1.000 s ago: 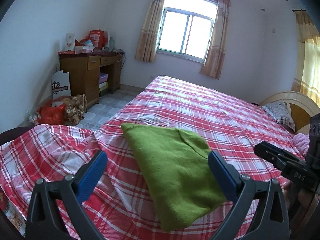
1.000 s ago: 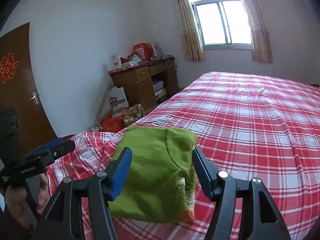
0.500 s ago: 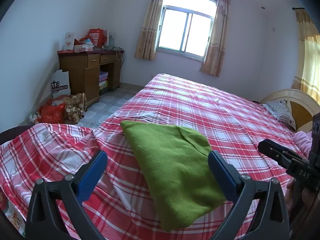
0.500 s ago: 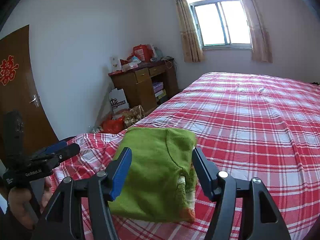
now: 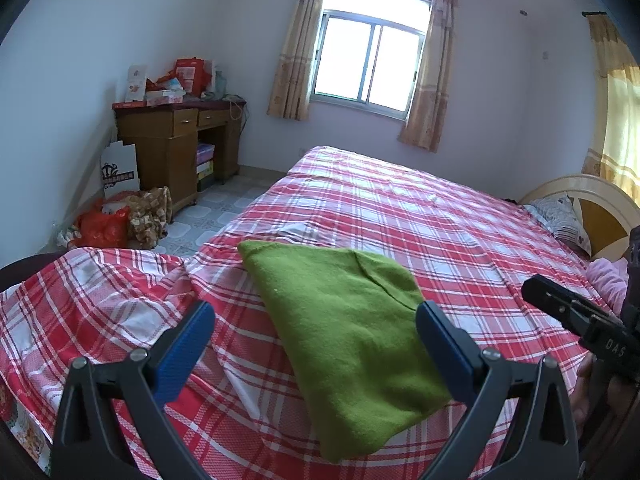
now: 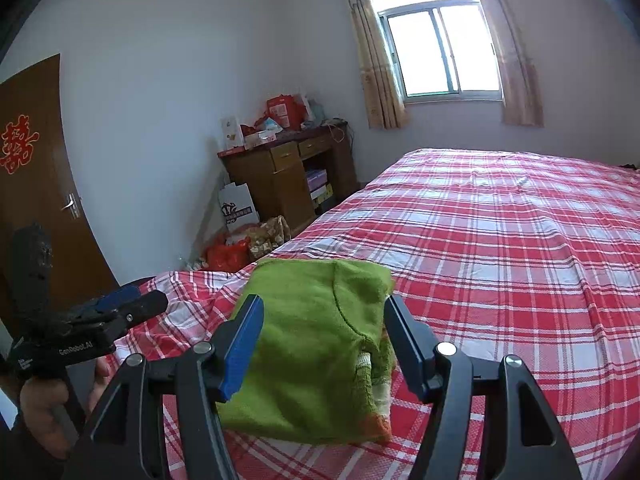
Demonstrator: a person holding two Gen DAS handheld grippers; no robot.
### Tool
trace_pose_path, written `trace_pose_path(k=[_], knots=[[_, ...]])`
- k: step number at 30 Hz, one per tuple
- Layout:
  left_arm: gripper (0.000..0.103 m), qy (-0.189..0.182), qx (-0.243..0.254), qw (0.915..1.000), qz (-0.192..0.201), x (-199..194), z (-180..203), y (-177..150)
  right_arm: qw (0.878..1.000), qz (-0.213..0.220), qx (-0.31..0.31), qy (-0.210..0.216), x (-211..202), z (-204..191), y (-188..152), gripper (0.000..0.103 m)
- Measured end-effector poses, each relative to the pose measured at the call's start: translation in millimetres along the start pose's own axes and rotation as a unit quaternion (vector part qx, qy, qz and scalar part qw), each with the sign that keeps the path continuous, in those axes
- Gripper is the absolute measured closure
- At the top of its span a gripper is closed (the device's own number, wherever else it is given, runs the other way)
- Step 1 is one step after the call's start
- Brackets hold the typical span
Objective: Fold small clothes
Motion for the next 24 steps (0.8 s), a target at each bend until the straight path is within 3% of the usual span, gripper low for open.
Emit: trace_pose_path(k=[24], knots=[[0.000,0.028,0.015,0.9993,0.021,-9,-10,17,1.000,0.011,0.000,0.013,-7,-10,1,0.040]])
Point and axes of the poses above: each gripper's, at about its wrist camera, not at the fingertips, and x roughly the way its jaws point, z to its right, y to its top, the point moved 9 cm from there along x, roughly the way its jaws point, and after that the axes turned 5 degrees about z, right-handed, at the moved point
